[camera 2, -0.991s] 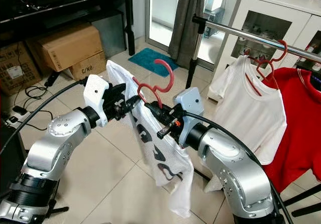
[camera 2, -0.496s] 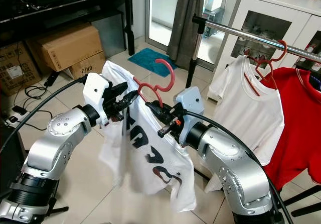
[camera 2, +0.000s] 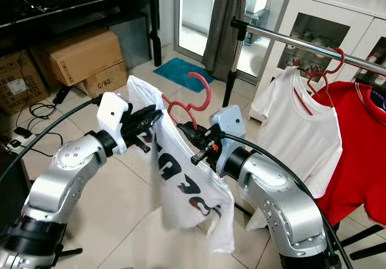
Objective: Hang hanger
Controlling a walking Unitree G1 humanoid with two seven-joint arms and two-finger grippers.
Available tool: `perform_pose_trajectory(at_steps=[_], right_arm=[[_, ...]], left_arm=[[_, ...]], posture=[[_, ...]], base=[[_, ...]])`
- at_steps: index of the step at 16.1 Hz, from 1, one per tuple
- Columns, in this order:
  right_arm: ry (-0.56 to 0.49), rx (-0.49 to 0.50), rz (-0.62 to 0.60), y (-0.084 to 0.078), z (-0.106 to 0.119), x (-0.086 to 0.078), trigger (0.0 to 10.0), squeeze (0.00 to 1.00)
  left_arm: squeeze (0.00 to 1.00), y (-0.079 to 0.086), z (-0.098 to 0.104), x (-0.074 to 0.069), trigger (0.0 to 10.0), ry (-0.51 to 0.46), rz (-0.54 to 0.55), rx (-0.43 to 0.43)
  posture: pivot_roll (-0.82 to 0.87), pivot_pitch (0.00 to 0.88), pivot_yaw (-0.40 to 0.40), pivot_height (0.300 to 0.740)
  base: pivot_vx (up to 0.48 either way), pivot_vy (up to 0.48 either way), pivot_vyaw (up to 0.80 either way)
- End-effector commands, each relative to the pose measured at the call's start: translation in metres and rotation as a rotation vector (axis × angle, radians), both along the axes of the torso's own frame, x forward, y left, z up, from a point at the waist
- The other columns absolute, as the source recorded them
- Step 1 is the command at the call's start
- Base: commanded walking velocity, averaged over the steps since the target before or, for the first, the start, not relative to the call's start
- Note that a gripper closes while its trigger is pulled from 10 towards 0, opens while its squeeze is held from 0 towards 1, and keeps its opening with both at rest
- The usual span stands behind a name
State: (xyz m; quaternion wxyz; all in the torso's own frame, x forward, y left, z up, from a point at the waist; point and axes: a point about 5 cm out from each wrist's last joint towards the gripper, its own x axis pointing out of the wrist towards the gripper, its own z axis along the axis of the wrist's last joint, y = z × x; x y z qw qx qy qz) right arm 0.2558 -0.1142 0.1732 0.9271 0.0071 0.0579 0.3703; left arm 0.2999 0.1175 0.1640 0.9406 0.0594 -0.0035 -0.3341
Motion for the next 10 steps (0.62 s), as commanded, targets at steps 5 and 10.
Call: perform_pose_trajectory(at_steps=[5, 10], right_arm=[[-0.044, 0.007, 0.006, 0.002, 0.007, 0.001, 0.0, 0.0], [-0.019, -0.167, -0.025, -0.009, -0.012, 0.004, 0.0, 0.0]], left_arm=[[0.0, 0.006, 0.003, -0.005, 0.0, -0.003, -0.008, -0.01], [0.0, 0.037, 0.037, 0.006, 0.0, -0.123, 0.106, -0.065]], posture=[[-0.12, 0.0, -0.039, 0.74], [-0.12, 0.0, -0.037, 0.74]], base=[[0.0, 0.0, 0.0], [0.0, 0.0, 0.0]])
